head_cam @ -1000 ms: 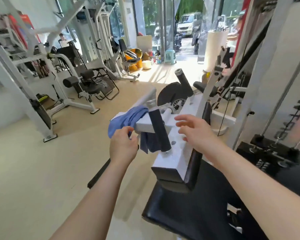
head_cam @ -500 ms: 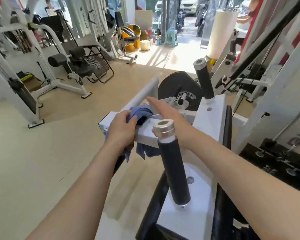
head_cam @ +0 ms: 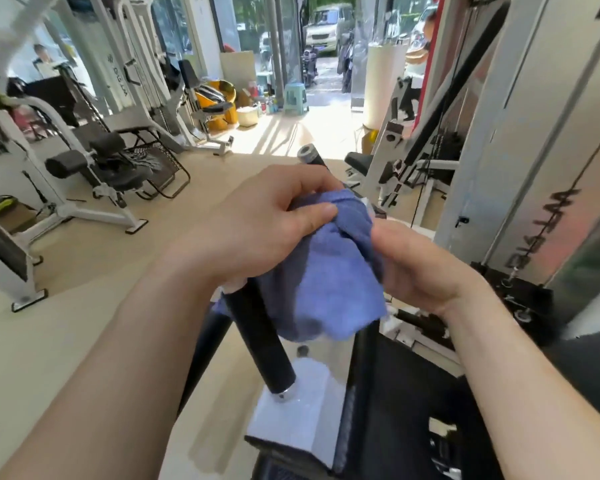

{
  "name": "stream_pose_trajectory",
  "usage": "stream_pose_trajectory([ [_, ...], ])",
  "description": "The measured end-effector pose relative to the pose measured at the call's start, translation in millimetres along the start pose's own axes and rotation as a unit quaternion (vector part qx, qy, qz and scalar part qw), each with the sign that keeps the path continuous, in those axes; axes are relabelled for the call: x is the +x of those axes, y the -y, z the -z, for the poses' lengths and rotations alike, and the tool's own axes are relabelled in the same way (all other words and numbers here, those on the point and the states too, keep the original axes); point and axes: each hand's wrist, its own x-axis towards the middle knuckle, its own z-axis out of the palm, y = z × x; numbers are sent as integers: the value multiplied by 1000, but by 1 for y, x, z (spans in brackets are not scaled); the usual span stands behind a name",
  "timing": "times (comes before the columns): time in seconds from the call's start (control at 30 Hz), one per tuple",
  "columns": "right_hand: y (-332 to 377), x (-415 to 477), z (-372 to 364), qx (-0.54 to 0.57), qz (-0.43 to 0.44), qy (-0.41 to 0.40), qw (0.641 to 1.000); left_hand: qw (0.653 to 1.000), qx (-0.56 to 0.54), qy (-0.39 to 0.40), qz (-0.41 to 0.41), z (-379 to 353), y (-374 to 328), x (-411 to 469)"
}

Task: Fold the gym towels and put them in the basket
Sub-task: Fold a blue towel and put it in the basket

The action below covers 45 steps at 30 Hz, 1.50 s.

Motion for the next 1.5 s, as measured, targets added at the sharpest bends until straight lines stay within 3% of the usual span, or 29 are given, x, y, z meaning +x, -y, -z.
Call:
stream_pose_trajectory([
  [0.1,-12,-60,18,127,-17,-39,991,1000,-6,-3,4,-40,-33,-10],
  [0.17,-21,-105,29,149,-23,-90,984,1000,-20,-5,-2,-75,-51,-19],
  [0.27,-25,-174,36,155,-11,-135,979,994,-111,0,-1,-129,-71,-33],
  [0.33,-24,-220,37,163,-2,-123,979,985,-170,7,-5,-161,-86,-44],
  [0.43,-19,-285,34,174,2,-140,975,957,-288,33,18,-202,-120,-60],
  [0.57,-5,-362,26,127,-2,-174,977,908,-396,130,29,-249,-171,-79],
  [0.67,3,-420,17,49,-26,-220,974,894,-388,224,-4,-289,-206,-96],
  [0.73,5,-461,14,-17,-65,-254,965,890,-381,247,-36,-312,-229,-107],
  [0.83,3,-523,10,-124,-161,-303,931,896,-379,220,-77,-333,-255,-118],
  [0.93,-4,-589,3,-187,-243,-379,873,906,-389,146,-86,-346,-266,-122],
  [1.0,-1,-629,-12,-145,-239,-421,863,910,-404,80,-47,-361,-264,-122],
  [1.07,6,-659,-35,-49,-182,-433,881,903,-426,57,8,-377,-259,-123],
  [1.17,15,-684,-73,85,-71,-450,886,939,-337,59,20,-405,-245,-127],
  [1.23,15,-691,-96,125,-19,-483,867,986,-130,98,-39,-423,-229,-131],
  [1.27,14,-693,-107,131,-7,-500,856,989,-15,129,-71,-429,-224,-136],
  [1.33,12,-691,-131,113,-14,-527,842,973,69,188,-112,-438,-223,-152],
  [1.4,9,-684,-154,100,-17,-543,833,950,-65,275,-131,-440,-237,-184],
  [1.43,6,-681,-166,101,-18,-549,829,914,-169,348,-125,-436,-252,-207],
  [1.5,2,-674,-189,98,-29,-567,817,783,-314,525,-112,-427,-281,-258],
])
